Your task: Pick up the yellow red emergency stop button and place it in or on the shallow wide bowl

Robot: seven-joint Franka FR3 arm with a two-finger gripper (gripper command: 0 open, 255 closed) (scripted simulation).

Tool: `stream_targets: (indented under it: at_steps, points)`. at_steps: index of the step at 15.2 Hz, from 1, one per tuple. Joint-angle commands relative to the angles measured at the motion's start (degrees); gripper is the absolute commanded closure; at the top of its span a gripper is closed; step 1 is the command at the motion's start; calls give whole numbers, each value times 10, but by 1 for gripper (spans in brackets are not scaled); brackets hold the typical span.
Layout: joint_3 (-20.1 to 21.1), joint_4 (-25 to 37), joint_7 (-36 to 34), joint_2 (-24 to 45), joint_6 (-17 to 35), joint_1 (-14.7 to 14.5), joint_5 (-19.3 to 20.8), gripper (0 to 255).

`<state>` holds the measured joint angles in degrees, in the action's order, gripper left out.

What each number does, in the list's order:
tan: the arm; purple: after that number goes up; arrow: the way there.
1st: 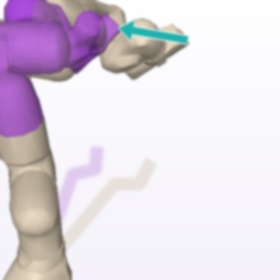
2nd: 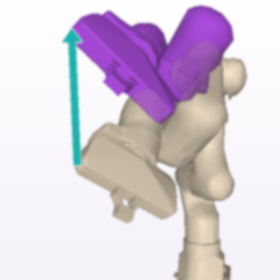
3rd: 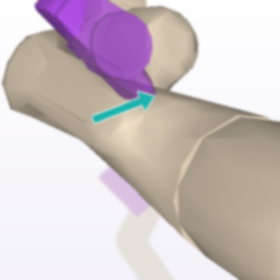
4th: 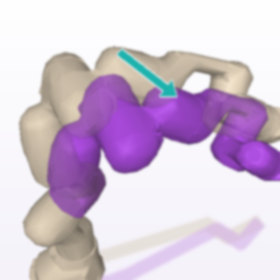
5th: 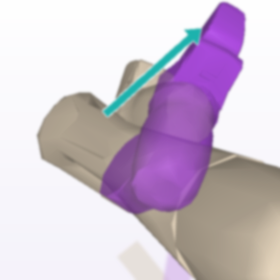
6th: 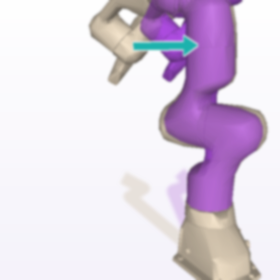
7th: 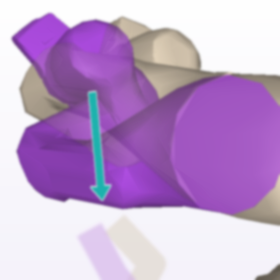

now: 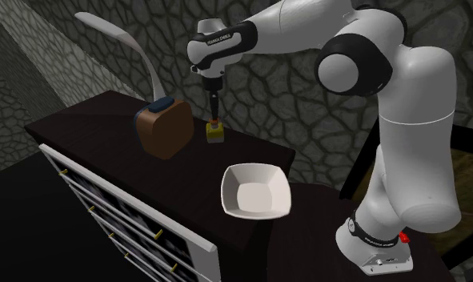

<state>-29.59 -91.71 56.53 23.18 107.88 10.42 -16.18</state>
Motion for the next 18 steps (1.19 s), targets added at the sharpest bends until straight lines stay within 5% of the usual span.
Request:
stream_targets:
  at_steps: [1, 12, 13, 18]
  points:
    - [2, -4, 3, 8, 11, 2, -4, 0]
    - [5, -23, 7, 14, 35, 0, -9, 0]
    - [5, -23, 7, 14, 35, 0, -9, 255]
    - [5, -22, 6, 14, 34, 0, -9, 255]
